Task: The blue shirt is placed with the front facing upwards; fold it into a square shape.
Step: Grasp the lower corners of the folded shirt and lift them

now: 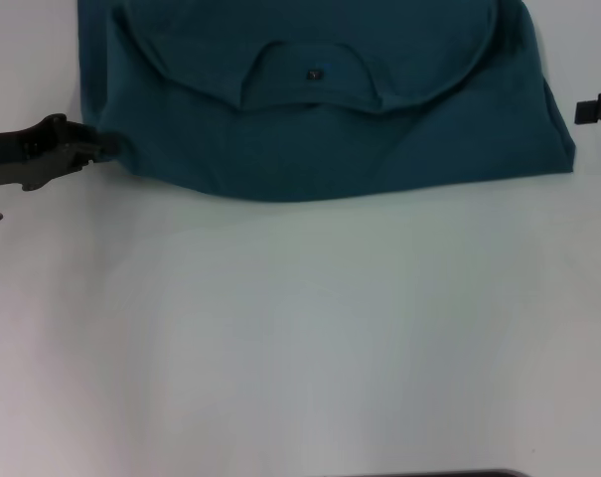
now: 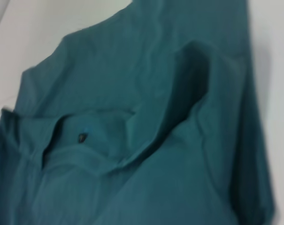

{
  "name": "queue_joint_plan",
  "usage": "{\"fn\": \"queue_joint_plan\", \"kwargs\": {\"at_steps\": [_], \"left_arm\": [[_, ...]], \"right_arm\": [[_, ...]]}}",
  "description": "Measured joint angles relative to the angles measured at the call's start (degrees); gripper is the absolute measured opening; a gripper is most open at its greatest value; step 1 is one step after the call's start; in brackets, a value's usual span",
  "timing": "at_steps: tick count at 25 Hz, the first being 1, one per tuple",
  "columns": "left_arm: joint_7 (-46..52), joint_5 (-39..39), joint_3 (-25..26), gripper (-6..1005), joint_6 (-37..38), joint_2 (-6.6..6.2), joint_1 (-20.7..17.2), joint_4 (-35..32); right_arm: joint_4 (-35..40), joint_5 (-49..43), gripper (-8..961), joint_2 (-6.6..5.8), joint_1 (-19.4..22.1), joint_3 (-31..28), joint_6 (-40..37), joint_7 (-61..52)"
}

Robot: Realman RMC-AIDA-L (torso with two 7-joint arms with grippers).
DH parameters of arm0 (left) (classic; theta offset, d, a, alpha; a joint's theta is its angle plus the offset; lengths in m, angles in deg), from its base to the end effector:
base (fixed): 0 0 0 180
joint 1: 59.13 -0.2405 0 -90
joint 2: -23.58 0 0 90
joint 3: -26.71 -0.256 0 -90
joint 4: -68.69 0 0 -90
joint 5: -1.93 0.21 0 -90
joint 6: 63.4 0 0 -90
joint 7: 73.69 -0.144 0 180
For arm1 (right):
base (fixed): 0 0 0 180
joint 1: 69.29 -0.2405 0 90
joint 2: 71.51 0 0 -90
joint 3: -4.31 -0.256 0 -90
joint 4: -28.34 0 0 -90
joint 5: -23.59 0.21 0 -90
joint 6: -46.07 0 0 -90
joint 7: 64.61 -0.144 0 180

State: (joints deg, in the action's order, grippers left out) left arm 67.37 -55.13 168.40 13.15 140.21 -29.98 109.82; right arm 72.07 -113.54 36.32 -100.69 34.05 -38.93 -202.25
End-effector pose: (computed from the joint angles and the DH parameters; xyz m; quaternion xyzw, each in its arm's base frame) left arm -0.3092 0.3510 0.0281 -0.6878 -0.6755 -0.2204 0.1483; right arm 0.3385 0.3511 0.1089 -0.7261 0.6426 0.1283 0.2084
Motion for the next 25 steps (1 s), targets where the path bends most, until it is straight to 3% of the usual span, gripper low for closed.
{"fn": "queue_joint_plan", "kwargs": {"at_steps": [6, 12, 20, 25], "left_arm": [[0.0, 0.1, 0.0, 112, -0.2, 0.0, 0.0, -0.2], [0.0, -0.1, 0.1, 112, -0.1, 0.0, -0.6, -0.2], [-0.1, -0.3, 0.1, 113, 0.0, 0.03, -1.2, -0.1], [-0.1, -0.1, 0.1, 113, 0.1, 0.19, -1.2, -0.1]], "right_arm": [[-0.2, -0.3, 886, -0.82, -0.5, 0.3, 0.4, -2.4], [-1.7, -0.3, 886, -2.66, -1.6, 1.3, -0.1, -2.2], [-1.8, -0.3, 887, -1.28, -2.2, 2.2, -0.2, 10.4], [-1.7, -0.4, 887, -1.18, -1.9, 4.4, 0.4, 12.1]]}}
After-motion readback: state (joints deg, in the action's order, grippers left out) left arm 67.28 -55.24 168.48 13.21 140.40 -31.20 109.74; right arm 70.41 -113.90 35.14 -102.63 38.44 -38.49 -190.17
